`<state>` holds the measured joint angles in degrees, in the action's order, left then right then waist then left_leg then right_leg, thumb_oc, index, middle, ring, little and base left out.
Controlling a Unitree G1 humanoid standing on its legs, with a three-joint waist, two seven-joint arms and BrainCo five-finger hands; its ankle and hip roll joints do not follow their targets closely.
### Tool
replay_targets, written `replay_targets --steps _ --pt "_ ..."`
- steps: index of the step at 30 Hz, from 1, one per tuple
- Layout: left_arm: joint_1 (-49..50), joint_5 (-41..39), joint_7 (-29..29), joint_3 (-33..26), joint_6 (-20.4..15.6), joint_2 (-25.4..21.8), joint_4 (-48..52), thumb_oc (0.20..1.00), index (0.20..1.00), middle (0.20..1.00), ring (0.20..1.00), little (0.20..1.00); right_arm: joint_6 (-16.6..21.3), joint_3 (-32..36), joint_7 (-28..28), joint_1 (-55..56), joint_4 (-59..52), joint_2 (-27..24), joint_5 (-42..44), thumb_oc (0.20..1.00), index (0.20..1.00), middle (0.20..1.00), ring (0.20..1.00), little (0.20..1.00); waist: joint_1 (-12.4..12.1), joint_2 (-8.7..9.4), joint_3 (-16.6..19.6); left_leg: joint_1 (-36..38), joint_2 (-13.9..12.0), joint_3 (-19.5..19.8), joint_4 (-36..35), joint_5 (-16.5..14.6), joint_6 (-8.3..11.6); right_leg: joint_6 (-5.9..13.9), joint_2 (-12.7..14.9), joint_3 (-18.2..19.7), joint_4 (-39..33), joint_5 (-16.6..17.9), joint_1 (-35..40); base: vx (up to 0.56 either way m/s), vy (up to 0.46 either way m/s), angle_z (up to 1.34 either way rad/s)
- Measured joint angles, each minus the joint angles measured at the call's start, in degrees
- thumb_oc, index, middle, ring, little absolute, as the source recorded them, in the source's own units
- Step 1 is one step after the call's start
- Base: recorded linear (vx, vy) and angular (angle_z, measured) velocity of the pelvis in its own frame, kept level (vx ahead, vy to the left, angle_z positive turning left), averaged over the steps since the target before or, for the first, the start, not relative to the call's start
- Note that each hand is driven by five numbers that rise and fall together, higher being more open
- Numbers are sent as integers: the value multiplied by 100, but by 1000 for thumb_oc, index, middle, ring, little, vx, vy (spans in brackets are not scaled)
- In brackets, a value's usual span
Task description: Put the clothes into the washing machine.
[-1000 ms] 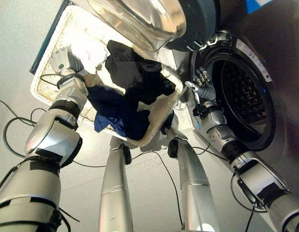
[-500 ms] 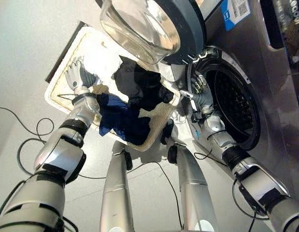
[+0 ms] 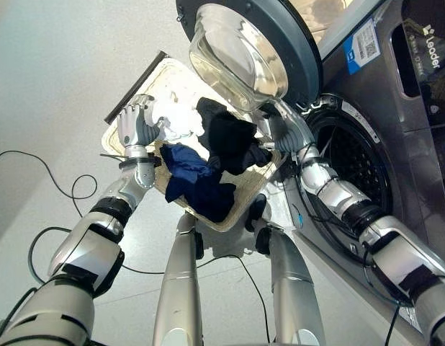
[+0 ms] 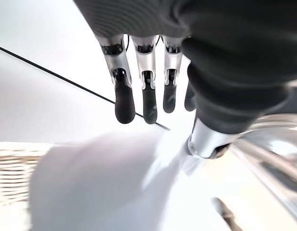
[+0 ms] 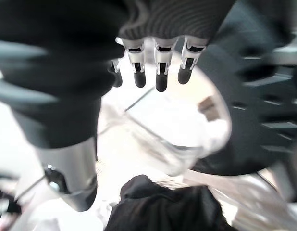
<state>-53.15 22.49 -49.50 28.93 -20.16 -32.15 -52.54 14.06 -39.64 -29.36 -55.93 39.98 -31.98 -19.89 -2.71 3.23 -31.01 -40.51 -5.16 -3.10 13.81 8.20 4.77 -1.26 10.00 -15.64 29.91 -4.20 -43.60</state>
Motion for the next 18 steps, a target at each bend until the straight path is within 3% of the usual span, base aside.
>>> replay_targets --steps 5,10,16,17,18 --pt "8 371 335 459 -325 -36 255 200 200 200 200 200 -353 -433 37 -576 129 -160 -563 1000 1000 1000 1000 1000 -153 -18 -1 67 49 75 -14 5 12 22 61 -76 42 -55 103 8 -28 10" --pt "-27 434 727 821 -611 -70 567 200 200 200 200 200 -440 -873 164 -916 204 -203 -1099 1000 1000 1000 1000 1000 -187 -55 0 80 100 113 -23 20 -8 57 113 -89 71 -78 126 11 -14 6" --pt "-117 428 1133 868 -563 -36 669 200 200 200 200 200 -435 -933 505 -971 419 77 -1109 1000 1000 1000 1000 1000 -300 -83 -5 73 141 154 -22 28 -20 55 155 -97 119 -106 127 13 -4 5" --pt "-143 425 1245 922 -422 -36 597 1000 1000 1000 1000 1000 -433 -928 547 -975 536 177 -1050 1000 1000 1000 1000 1000 -298 -83 -5 73 154 164 -22 28 -20 53 173 -108 128 -111 131 23 5 6" --pt "-149 425 1305 960 -328 -38 576 1000 1000 1000 1000 1000 -434 -928 566 -965 564 205 -990 1000 1000 1000 1000 1000 -298 -84 -5 73 158 165 -24 27 -18 56 176 -115 128 -113 131 22 10 4"
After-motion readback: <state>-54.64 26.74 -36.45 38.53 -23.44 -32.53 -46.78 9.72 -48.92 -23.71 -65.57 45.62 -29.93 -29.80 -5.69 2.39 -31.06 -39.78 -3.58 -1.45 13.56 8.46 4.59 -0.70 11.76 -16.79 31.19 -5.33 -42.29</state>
